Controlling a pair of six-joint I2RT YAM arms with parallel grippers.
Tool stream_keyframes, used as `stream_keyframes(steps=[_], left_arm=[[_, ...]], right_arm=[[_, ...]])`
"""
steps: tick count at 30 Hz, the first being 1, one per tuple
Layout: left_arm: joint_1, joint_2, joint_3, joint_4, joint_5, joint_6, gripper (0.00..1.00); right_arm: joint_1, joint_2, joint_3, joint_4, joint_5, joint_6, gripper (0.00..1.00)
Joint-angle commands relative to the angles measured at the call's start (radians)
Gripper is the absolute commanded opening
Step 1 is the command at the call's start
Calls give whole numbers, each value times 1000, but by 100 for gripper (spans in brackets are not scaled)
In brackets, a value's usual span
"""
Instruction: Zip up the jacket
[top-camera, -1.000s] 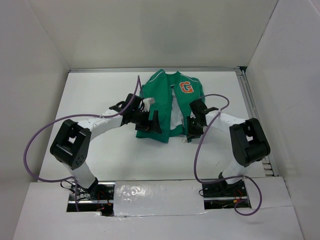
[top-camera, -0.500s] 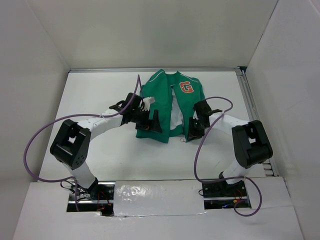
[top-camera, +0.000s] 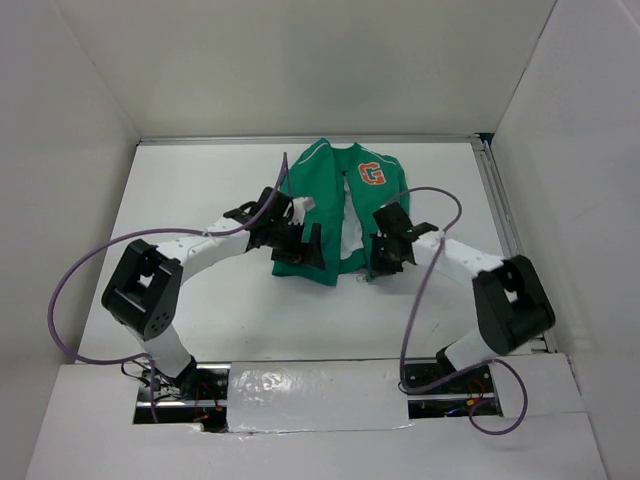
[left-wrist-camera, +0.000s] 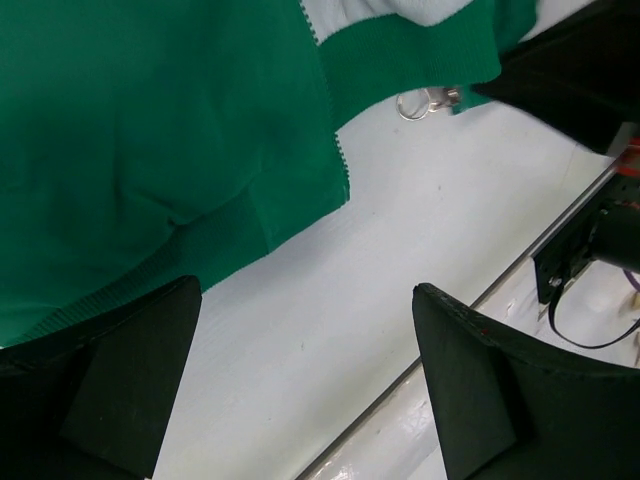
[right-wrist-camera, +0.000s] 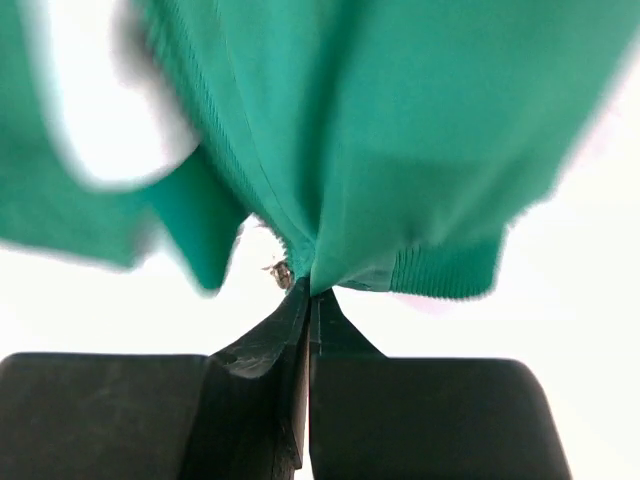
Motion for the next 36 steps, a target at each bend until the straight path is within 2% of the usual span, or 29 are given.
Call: stream_keyframes(steps=[1,7,11,14,21,29,33,36], left_arm=[[-33,-2,56,-52,-47,41,99],[-91,49,95,-92,-139,24,99],[-117,138,182,-154,-286,-68,99],[-122,191,227,-199,-341,-141,99],[-207,320,286,-262,-495,-246,99],[-270,406,267,-305,-587,-344,98],[-312,484,318,-412,-691,-418,99],[-327,538,348,-466,-710,-445,99]], right_arm=[[16,-227,-24,72,38,28,0],[2,-374,-89,109,-41,19,0],[-2,-387,-115,115,-38,26,0],[-6,-388,-129,123,-44,31,0],[-18,-395,-147,129,-35,31,0],[-27,-398,-167,126,-11,31,0],[-30,-388,-164,118,18,39,0],[-33,-391,-164,118,28,42,0]])
